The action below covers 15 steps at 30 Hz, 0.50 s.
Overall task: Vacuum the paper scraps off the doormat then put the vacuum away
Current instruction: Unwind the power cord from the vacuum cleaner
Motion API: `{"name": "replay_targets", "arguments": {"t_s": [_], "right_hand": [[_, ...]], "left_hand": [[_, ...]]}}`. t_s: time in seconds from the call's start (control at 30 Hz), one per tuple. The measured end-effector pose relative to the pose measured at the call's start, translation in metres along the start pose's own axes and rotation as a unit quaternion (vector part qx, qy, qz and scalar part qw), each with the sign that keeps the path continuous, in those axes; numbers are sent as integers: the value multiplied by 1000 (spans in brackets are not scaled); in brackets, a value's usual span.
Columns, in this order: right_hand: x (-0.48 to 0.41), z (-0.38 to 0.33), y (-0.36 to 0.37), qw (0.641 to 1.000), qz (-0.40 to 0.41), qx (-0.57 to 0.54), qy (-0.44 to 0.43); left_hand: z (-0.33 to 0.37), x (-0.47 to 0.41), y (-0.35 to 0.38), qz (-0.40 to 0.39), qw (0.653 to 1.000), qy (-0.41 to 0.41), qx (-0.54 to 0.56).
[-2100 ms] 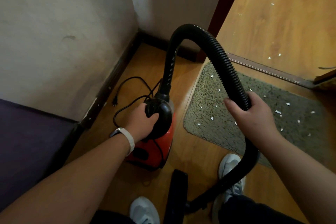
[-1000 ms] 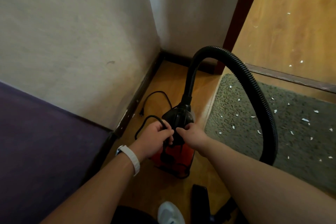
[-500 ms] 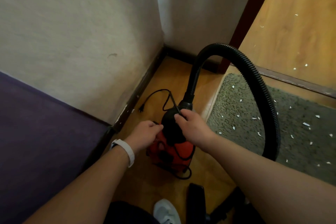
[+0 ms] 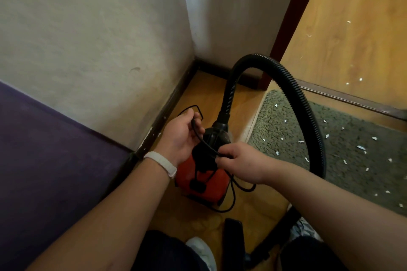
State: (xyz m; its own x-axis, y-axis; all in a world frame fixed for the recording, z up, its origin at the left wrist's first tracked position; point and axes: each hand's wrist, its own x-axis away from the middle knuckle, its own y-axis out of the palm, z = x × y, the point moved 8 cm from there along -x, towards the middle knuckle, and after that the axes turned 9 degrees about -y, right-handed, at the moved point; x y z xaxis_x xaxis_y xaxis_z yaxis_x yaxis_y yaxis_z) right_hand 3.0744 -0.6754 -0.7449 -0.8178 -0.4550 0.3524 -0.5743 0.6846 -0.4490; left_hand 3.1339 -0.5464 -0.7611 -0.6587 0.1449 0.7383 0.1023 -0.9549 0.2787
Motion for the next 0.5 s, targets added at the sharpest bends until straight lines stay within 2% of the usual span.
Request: {"name": "replay_targets", "arguments": {"t_s": [0.13,0.27,0.33,0.43,0.5], "right_hand": [[8,7,-3,983,-5,-179,41],[-2,-1,-7,931,44,-358,62],[-9,-9,-6,914,62,-395,68],[-12,-9,-8,871,121,-468,92],[-12,-6,-12,833,160,-520,99]], "left_hand": [[12,30,11,-95,989,79,-85],[13,60,20,-121,966,136,-186],[4,77,30,-158,936,160,-271],[-21,95,47,-224,872,166,-401],[-32,97,52,-244,853,147,-438]]}}
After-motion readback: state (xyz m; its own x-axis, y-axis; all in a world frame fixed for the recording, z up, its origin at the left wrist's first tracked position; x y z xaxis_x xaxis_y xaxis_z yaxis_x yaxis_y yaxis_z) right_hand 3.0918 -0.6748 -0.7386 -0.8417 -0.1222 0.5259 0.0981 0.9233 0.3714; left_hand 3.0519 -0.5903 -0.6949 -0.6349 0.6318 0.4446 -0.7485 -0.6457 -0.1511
